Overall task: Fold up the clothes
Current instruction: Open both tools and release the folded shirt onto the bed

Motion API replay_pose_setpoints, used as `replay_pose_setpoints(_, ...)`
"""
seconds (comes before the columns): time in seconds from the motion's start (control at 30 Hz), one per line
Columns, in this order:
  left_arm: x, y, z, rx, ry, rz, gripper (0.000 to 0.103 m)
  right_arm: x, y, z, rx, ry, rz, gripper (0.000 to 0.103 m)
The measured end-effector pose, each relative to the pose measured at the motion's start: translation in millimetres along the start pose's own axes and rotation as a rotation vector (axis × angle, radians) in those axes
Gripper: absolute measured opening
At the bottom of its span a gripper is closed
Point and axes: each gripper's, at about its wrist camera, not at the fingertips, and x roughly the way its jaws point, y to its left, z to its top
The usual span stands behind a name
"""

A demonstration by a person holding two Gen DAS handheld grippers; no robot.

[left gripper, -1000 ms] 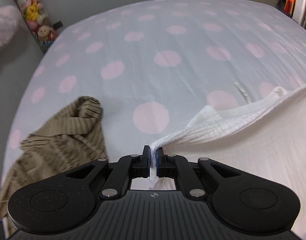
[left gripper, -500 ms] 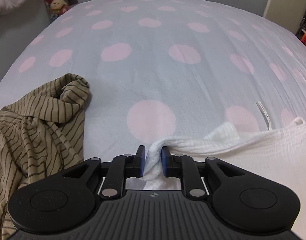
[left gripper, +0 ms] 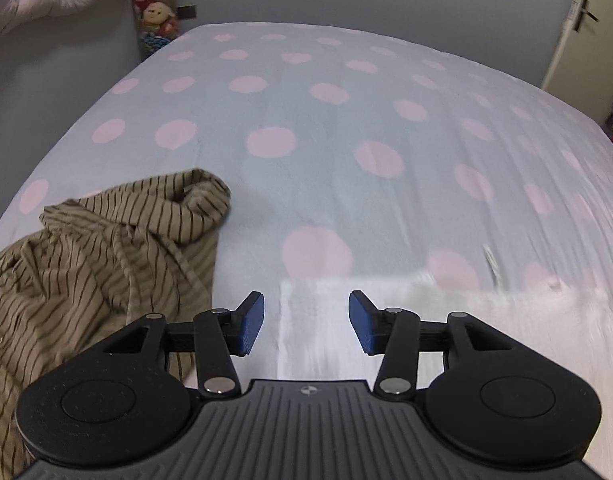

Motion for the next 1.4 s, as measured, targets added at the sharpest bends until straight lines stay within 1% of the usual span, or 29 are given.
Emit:
replay_pose_setpoints(0.2,-38,-8,-65,0.041,0.016,-0.048,0.045,-36,17,-74,0.123,0.033,0.118,0.036)
replay_pose_setpoints(0.27,-51,-7,-90,0.042,0.021,-0.07,0.045,-49,21,-100,0.155,0.031,0.155,0.036)
replay_pose_setpoints(0.33,-61,-5,-113,0.049,0.03,-0.072,0.045,-62,24,-124,0.165,0.035,0.181,0.038)
replay_pose_setpoints(0.43,-69,1,-148,0.045,0.053,-0.068,0.045,-76,30,-154,0.129,0.059,0.195,0.041)
replay_pose_setpoints(0.47,-70,4,-159,0.038,0.062,-0.067,0.046,-78,32,-163,0.112,0.07,0.198,0.044)
replay_pose_setpoints(0.57,-66,12,-188,0.008,0.097,-0.063,0.046,-73,44,-180,0.039,0.103,0.183,0.044)
replay_pose_setpoints(0.63,-62,17,-203,-0.024,0.114,-0.058,0.046,-66,51,-186,-0.003,0.109,0.16,0.044)
replay_pose_setpoints(0.67,-60,20,-208,-0.052,0.116,-0.062,0.046,-62,53,-187,-0.008,0.104,0.151,0.041)
replay_pose_setpoints(0.7,-58,24,-211,-0.083,0.113,-0.073,0.046,-59,54,-186,-0.005,0.099,0.146,0.031)
replay_pose_setpoints(0.77,-55,29,-215,-0.134,0.11,-0.089,0.046,-56,57,-183,-0.012,0.095,0.146,0.006)
replay_pose_setpoints(0.87,-53,32,-214,-0.17,0.106,-0.097,0.046,-64,67,-183,-0.103,0.1,0.104,0.005)
replay_pose_setpoints(0.97,-54,32,-214,-0.167,0.103,-0.094,0.046,-70,69,-187,-0.185,0.128,0.047,0.005)
replay_pose_setpoints(1.07,-53,33,-218,-0.171,0.105,-0.087,0.046,-66,64,-195,-0.231,0.162,0.016,0.004)
replay_pose_setpoints(1.2,-60,38,-221,-0.186,0.097,-0.093,0.046,-60,62,-198,-0.232,0.196,0.017,0.004)
replay_pose_setpoints(1.33,-70,45,-215,-0.187,0.068,-0.101,0.045,-64,58,-194,-0.204,0.218,-0.006,0.005)
replay_pose_setpoints(1.4,-74,46,-209,-0.18,0.044,-0.099,0.045,-67,55,-192,-0.184,0.22,-0.019,0.008)
